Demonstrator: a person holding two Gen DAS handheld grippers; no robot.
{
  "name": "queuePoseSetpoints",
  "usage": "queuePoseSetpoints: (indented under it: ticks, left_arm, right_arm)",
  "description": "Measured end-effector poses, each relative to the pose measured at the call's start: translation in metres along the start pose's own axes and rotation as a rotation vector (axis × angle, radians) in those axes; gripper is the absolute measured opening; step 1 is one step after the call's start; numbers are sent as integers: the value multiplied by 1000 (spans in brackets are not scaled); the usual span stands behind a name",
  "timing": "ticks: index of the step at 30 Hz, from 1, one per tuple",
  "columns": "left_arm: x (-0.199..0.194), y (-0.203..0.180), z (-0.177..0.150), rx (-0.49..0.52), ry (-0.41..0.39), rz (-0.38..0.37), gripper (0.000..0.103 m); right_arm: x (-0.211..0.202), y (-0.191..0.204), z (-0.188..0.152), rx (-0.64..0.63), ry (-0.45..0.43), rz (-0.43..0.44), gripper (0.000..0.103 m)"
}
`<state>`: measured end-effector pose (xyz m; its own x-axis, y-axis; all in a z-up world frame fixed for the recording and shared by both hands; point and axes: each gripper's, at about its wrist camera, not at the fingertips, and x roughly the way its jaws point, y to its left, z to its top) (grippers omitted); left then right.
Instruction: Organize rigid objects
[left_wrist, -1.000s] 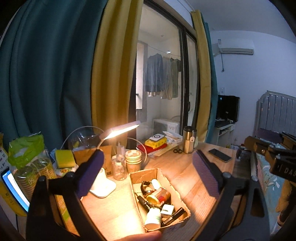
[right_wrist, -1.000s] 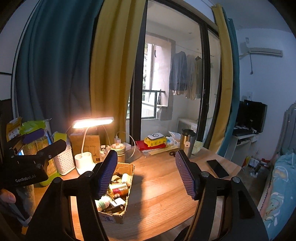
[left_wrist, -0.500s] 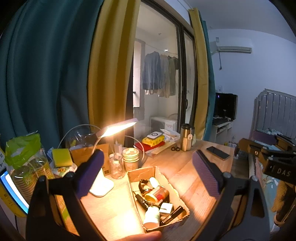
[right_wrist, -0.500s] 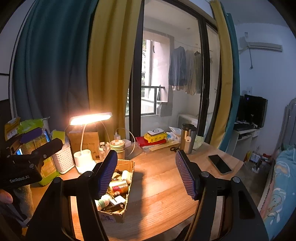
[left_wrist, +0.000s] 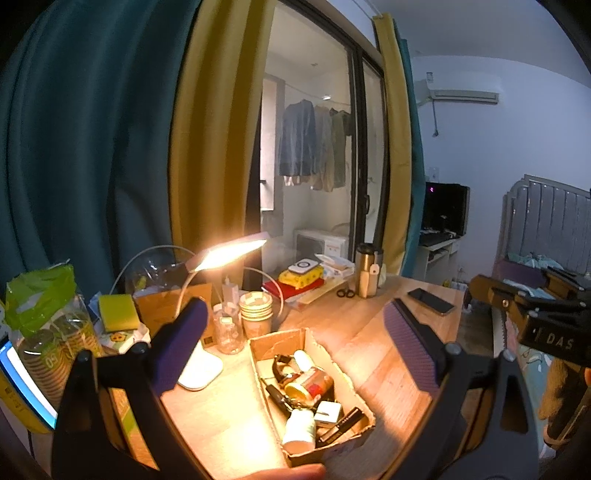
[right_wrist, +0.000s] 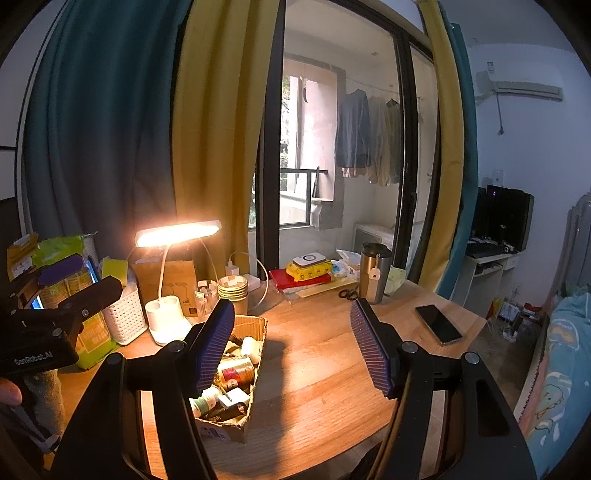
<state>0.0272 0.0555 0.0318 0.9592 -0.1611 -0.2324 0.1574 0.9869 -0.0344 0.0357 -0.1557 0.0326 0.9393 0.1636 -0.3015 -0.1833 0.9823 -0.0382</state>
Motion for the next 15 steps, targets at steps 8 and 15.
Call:
queuePoseSetpoints:
  ticks: [8,15]
  left_arm:
    - [-1,-2,0,15,-8,9,97]
    - [0,-2,-1,15,-9,5,97]
  right_arm:
    - [0,-3,-3,3,6,1,69]
    - [0,-7,-5,6,14,-2,69]
